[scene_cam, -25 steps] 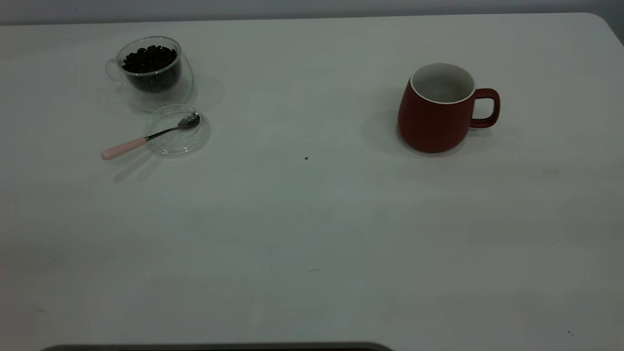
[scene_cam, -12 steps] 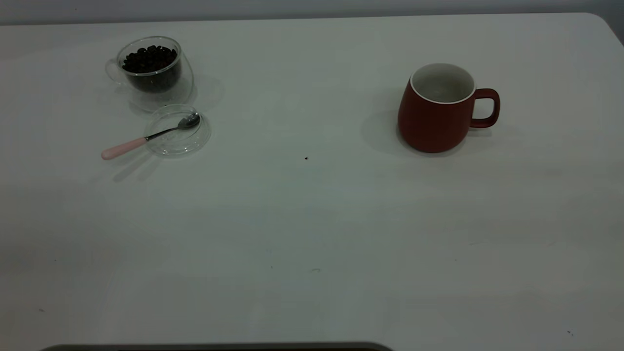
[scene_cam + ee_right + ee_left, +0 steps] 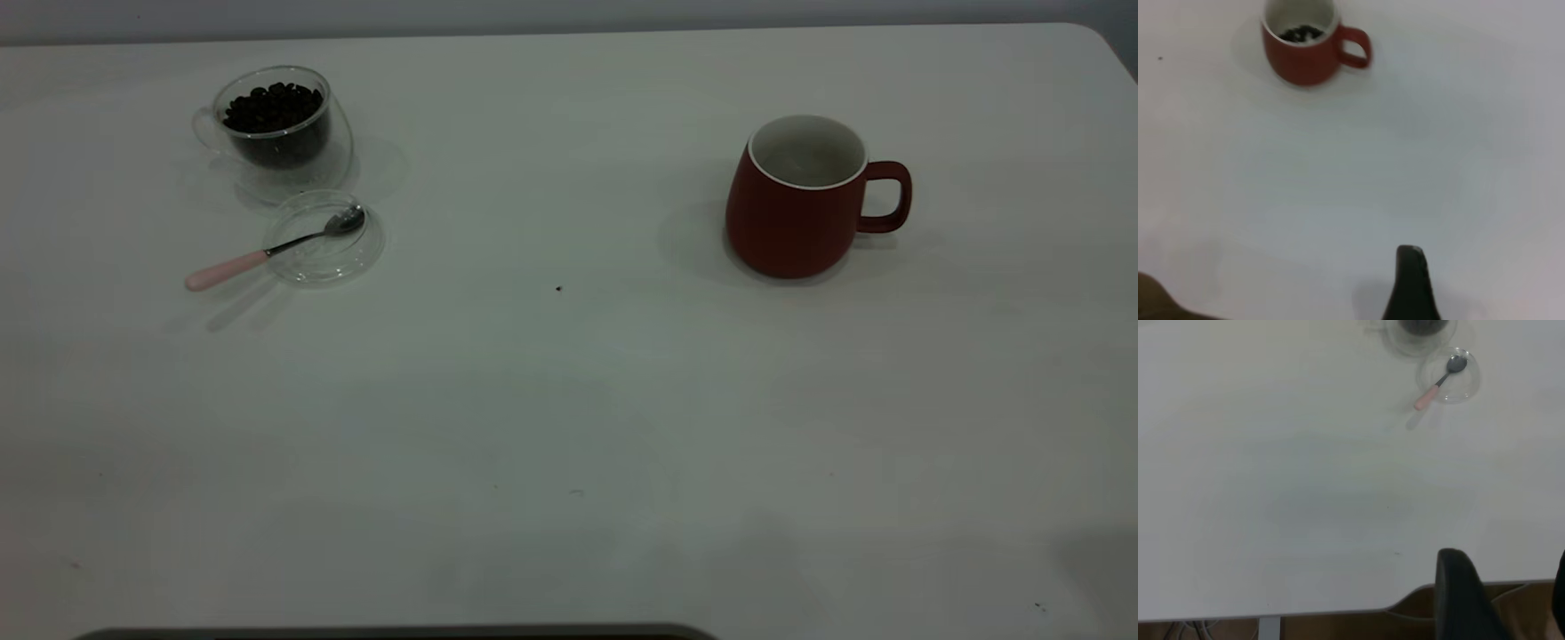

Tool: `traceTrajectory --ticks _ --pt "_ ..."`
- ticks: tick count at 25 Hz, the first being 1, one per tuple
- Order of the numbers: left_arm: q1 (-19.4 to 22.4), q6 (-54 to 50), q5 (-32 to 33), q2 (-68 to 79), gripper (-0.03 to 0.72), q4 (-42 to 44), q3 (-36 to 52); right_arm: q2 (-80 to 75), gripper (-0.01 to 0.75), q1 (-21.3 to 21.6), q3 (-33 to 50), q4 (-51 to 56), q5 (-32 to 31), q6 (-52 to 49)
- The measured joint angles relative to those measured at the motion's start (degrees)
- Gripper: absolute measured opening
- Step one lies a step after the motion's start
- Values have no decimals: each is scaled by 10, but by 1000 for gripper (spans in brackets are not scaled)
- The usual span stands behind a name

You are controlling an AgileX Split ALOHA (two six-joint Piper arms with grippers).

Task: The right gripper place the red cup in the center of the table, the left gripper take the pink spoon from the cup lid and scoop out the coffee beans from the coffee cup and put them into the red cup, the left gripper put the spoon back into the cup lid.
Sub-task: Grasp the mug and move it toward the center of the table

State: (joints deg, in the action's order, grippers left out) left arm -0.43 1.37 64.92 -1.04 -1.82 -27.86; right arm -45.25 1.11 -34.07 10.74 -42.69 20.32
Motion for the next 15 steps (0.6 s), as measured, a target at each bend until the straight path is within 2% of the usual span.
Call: traceTrajectory --ticks 5,15 --pt "0 -1 0 0 394 0 0 -210 611 0 -72 85 73 151" --pt "0 -1 0 0 394 0 0 -551 592 0 -221 184 101 408"
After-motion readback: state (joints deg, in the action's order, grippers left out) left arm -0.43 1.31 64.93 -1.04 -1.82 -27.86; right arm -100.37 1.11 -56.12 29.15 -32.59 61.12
